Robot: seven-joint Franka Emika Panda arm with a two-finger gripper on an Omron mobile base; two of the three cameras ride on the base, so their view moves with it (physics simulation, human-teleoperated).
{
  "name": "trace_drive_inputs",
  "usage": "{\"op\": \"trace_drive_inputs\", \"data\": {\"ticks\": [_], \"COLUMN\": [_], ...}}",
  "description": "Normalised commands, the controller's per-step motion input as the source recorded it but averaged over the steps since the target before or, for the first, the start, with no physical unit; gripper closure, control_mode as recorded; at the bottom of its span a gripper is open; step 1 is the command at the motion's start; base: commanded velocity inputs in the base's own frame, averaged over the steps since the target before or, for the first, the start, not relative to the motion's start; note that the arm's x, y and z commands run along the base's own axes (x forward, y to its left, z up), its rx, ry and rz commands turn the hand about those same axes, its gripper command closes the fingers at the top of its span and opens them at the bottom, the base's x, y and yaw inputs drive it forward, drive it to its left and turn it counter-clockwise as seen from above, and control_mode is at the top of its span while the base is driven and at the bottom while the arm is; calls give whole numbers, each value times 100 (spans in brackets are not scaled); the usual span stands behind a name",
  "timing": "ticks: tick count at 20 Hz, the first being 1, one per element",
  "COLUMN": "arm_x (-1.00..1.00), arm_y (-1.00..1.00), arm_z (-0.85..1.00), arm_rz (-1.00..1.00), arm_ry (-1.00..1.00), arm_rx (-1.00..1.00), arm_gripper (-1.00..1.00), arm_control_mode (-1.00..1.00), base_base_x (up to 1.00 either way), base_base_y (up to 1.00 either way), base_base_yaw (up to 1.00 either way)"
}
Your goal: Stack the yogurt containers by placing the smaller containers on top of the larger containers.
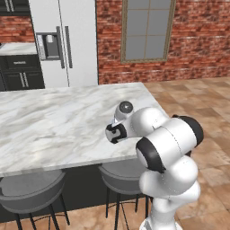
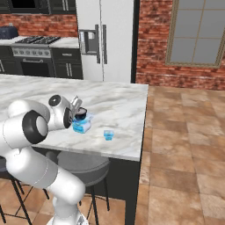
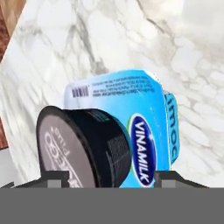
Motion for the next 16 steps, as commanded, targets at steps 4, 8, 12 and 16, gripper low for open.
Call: {"op": "trace_drive_inputs", "data": {"ticks": [4, 8, 12, 16], "arm_x": [-7, -6, -12, -15], "arm_y": [1, 3, 10, 15], "arm_z": [-11, -1, 1, 7], "arm_rz": [-3, -2, 0, -1], "arm_ry": [0, -4, -8, -12], "arm_rx": [1, 3, 3, 1], "arm_gripper": [-100, -100, -100, -100], "arm_control_mode": [-100, -100, -100, -100], "base_base_x": [0, 0, 0, 0], "base_base_y": [0, 0, 0, 0], "base_base_yaw": [0, 0, 0, 0]}}
